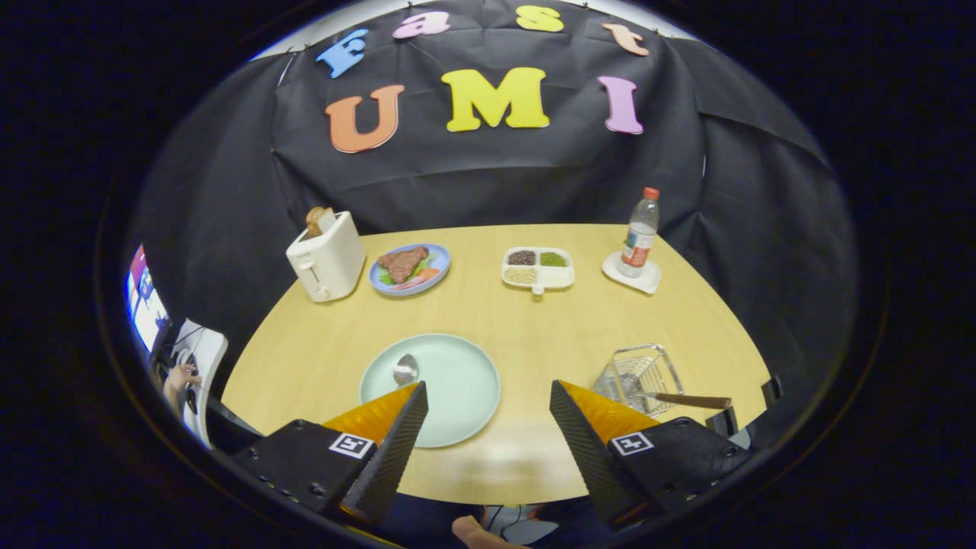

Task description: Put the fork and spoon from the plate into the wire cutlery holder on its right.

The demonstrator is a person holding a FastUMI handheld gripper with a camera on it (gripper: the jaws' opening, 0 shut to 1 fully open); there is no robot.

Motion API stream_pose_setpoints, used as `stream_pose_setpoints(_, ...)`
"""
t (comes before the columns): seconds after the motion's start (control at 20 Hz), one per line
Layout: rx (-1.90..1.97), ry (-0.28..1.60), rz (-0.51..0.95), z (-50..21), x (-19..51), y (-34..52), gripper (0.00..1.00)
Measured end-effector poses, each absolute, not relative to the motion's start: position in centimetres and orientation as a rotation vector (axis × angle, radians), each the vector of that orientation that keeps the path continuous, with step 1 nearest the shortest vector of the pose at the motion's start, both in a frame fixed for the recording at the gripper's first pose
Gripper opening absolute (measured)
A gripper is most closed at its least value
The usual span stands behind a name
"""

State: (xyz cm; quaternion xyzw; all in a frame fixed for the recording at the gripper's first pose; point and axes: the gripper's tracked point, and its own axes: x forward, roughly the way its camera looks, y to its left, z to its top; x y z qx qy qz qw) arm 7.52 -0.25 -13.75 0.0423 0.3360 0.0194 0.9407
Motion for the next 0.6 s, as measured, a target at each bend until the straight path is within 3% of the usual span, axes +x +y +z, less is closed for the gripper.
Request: stream_pose_setpoints(0.6, 0.057, 0.795, 0.089, -19.7, 10.1, 7.9, 0.97)
